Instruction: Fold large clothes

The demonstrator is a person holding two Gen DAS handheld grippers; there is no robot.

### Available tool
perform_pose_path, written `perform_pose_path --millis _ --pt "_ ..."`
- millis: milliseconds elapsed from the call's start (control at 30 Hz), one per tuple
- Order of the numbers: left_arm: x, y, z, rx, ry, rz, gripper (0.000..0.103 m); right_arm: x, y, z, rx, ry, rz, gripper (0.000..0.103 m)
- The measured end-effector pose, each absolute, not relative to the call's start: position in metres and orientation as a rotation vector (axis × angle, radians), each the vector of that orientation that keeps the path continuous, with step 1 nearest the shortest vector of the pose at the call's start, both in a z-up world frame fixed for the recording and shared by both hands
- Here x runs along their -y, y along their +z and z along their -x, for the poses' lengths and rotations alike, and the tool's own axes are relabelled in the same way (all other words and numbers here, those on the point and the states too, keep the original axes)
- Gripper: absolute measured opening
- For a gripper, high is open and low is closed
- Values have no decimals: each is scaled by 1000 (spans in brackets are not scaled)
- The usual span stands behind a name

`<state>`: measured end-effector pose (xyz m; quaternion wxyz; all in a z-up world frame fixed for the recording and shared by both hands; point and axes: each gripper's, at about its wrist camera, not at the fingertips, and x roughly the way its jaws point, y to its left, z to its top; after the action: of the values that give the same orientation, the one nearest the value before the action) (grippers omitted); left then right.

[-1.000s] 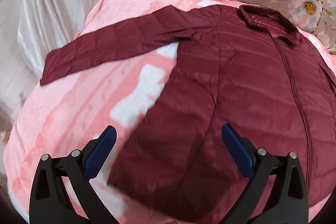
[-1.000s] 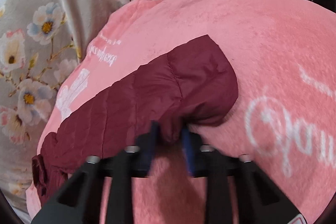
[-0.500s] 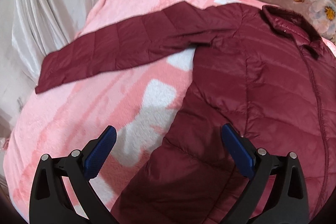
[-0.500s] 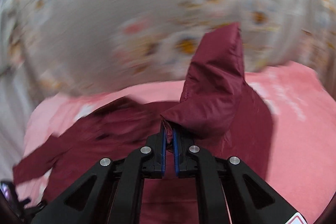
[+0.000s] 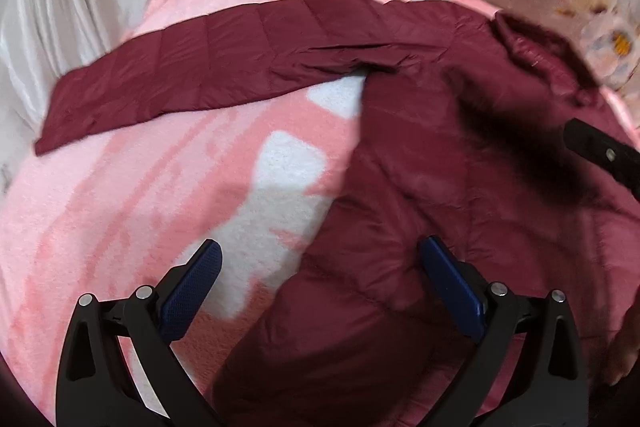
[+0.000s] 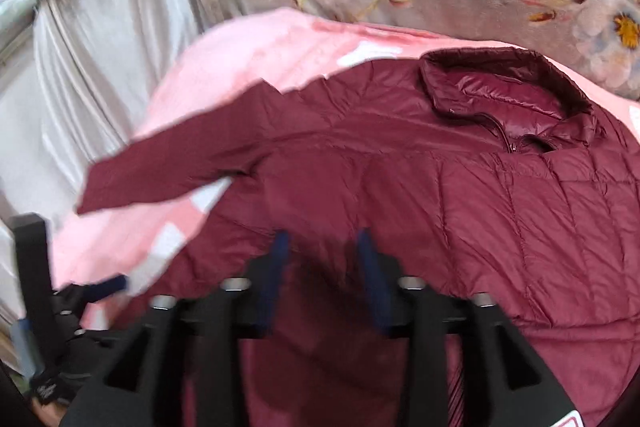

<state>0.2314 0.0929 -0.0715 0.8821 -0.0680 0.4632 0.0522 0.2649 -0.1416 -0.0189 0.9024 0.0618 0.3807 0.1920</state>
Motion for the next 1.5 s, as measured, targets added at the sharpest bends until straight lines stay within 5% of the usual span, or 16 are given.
perform_pose_path --millis 67,433,500,567,667,800,900,967,1133,1267,1500 --pt "-94 -59 -232 -946 41 211 98 161 -6 -257 -731 379 -184 70" --pt "-30 -60 -308 -1085 -210 371 97 342 -23 -213 -724 8 -528 70" --pt "-29 -63 -316 -1074 -196 417 81 382 -40 -207 -735 -57 -637 70" --pt "-24 -61 -324 -1071 -207 387 33 411 -56 -206 -753 -107 -727 70" --pt "-22 -54 -334 -1048 -193 364 5 446 -76 -213 -757 -121 -867 69" --pt "-37 -36 -344 -976 -156 345 3 471 -75 -235 -722 -120 -936 60" --pt "-37 -35 -347 -954 -136 289 3 484 -76 -252 -727 -114 -970 41" --pt "-32 -42 -349 -969 -141 268 3 482 -77 -262 -750 -106 -955 7" --pt "-22 -71 -353 -1018 -172 260 3 490 -38 -234 -560 -147 -868 1" --pt "-13 -82 -347 -965 -160 191 3 489 -71 -252 -759 -266 -755 1" --pt "-4 -84 -334 -885 -114 80 5 480 -71 -258 -822 -313 -614 0"
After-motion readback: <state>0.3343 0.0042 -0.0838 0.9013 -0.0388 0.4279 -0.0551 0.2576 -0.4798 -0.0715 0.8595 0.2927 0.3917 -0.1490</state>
